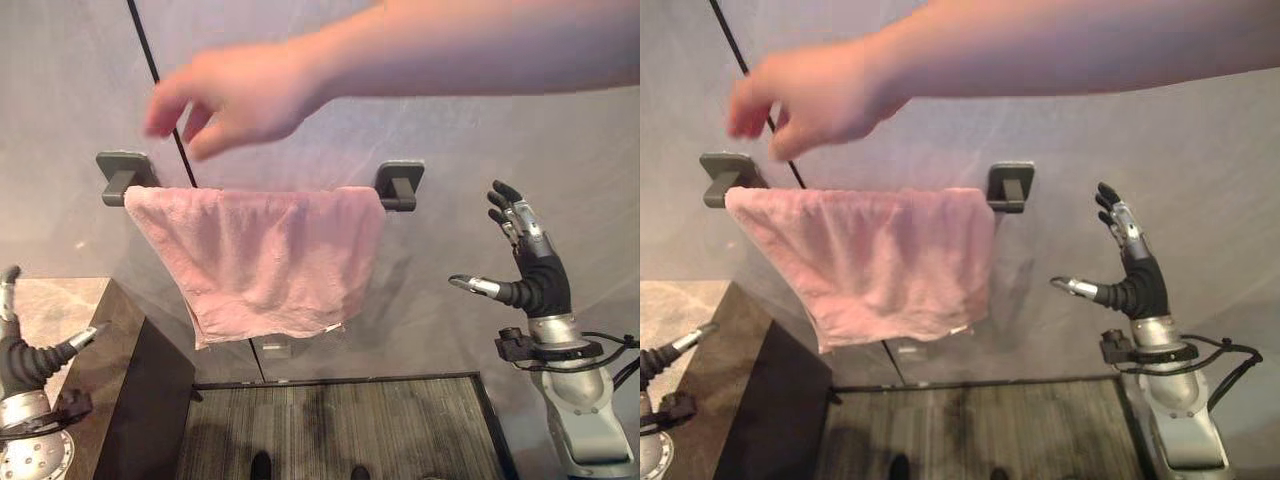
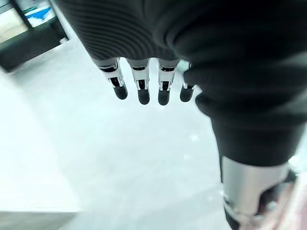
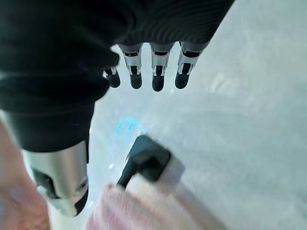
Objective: Put brush and paste in cup on sink, flatten towel.
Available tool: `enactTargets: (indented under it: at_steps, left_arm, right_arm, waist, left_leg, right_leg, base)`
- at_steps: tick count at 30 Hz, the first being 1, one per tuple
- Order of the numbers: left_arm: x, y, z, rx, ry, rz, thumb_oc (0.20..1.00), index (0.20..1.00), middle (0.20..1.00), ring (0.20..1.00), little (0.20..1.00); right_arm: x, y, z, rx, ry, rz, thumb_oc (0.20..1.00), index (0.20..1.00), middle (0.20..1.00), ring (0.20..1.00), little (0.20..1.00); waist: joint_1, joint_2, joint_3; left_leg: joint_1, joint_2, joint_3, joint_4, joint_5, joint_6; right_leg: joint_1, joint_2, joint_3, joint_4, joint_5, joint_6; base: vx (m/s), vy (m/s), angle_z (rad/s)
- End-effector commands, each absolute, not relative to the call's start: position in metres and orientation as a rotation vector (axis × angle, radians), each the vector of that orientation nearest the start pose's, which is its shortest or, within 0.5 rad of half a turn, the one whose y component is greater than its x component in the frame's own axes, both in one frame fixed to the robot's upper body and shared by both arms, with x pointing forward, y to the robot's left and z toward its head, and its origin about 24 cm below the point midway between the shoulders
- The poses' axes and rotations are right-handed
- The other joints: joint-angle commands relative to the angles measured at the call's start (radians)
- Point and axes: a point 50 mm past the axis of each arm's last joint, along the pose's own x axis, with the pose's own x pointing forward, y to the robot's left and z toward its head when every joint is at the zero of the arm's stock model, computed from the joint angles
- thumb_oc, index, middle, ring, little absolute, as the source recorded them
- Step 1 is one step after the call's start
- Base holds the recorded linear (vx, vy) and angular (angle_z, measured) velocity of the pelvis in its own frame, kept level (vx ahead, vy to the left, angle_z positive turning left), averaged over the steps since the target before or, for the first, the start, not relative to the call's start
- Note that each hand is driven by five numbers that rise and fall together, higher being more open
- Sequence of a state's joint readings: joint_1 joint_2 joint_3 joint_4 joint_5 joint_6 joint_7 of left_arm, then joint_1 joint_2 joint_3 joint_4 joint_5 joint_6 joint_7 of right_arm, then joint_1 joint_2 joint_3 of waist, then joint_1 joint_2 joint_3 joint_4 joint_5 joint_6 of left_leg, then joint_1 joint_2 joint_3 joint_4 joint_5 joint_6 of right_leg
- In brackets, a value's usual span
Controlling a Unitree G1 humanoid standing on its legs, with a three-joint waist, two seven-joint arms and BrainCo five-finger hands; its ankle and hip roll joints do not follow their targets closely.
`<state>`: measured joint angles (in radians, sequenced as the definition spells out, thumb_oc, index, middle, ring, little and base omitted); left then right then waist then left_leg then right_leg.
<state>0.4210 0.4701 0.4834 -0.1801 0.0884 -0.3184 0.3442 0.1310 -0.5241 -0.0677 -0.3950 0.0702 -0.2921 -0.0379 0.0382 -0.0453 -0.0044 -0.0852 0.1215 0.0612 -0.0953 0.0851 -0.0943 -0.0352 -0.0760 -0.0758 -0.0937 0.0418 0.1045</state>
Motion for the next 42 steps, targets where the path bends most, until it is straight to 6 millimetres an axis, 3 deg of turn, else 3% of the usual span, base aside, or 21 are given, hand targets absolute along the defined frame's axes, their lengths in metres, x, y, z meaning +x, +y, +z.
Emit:
enactTargets:
  at_steps: [1,4,15,24,33,42]
  left_arm:
    - [0.153,0.326,0.132,0.762,-0.375,0.553,1.000,1.000,1.000,1.000,1.000]
    - [0.149,0.326,0.132,0.763,-0.376,0.564,1.000,1.000,1.000,1.000,1.000]
    - [0.137,0.328,0.097,0.612,-0.222,0.575,1.000,1.000,1.000,1.000,1.000]
    - [0.141,0.323,0.088,0.563,-0.193,0.545,1.000,1.000,1.000,1.000,1.000]
    - [0.153,0.305,0.073,0.462,-0.142,0.390,1.000,1.000,1.000,1.000,1.000]
    - [0.176,0.278,0.068,0.397,-0.118,0.110,1.000,1.000,1.000,1.000,1.000]
  right_arm:
    - [0.213,-0.205,0.164,-0.440,-0.643,0.103,1.000,1.000,1.000,1.000,1.000]
    - [0.207,-0.208,0.165,-0.464,-0.650,0.092,1.000,1.000,1.000,1.000,1.000]
    - [0.199,-0.229,0.126,-0.423,-0.436,0.006,1.000,1.000,1.000,1.000,1.000]
    - [0.201,-0.230,0.116,-0.409,-0.390,-0.001,1.000,1.000,1.000,1.000,1.000]
    - [0.203,-0.233,0.093,-0.395,-0.282,-0.003,1.000,1.000,1.000,1.000,1.000]
    - [0.215,-0.231,0.059,-0.041,-0.134,0.082,1.000,1.000,1.000,1.000,1.000]
  waist:
    - [-0.001,-0.038,-0.020]
    - [-0.004,-0.034,-0.020]
    - [-0.012,-0.026,-0.008]
    - [-0.016,-0.025,-0.001]
    - [-0.024,-0.026,0.006]
    - [-0.029,-0.034,0.012]
  left_leg:
    - [0.031,0.029,0.021,0.008,-0.058,-0.020]
    - [0.021,0.029,0.017,0.008,-0.054,-0.023]
    - [0.009,0.028,0.015,0.008,-0.047,-0.022]
    - [0.007,0.032,0.019,0.008,-0.044,-0.021]
    - [0.003,0.029,0.023,0.008,-0.043,-0.018]
    - [0.003,0.026,0.031,0.008,-0.044,-0.013]
  right_leg:
    - [-0.045,-0.156,-0.078,0.006,0.066,0.108]
    - [-0.050,-0.157,-0.083,0.006,0.066,0.106]
    - [-0.057,-0.155,-0.092,0.006,0.066,0.102]
    - [-0.063,-0.153,-0.087,0.006,0.067,0.100]
    - [-0.068,-0.154,-0.087,0.006,0.069,0.101]
    - [-0.079,-0.161,-0.077,0.006,0.077,0.106]
  base:
    - [0.00,0.000,0.00]
    - [0.00,0.000,0.00]
    - [0.00,0.000,0.00]
    - [0.00,0.000,0.00]
    - [0.00,0.000,0.00]
    - [0.00,0.000,0.00]
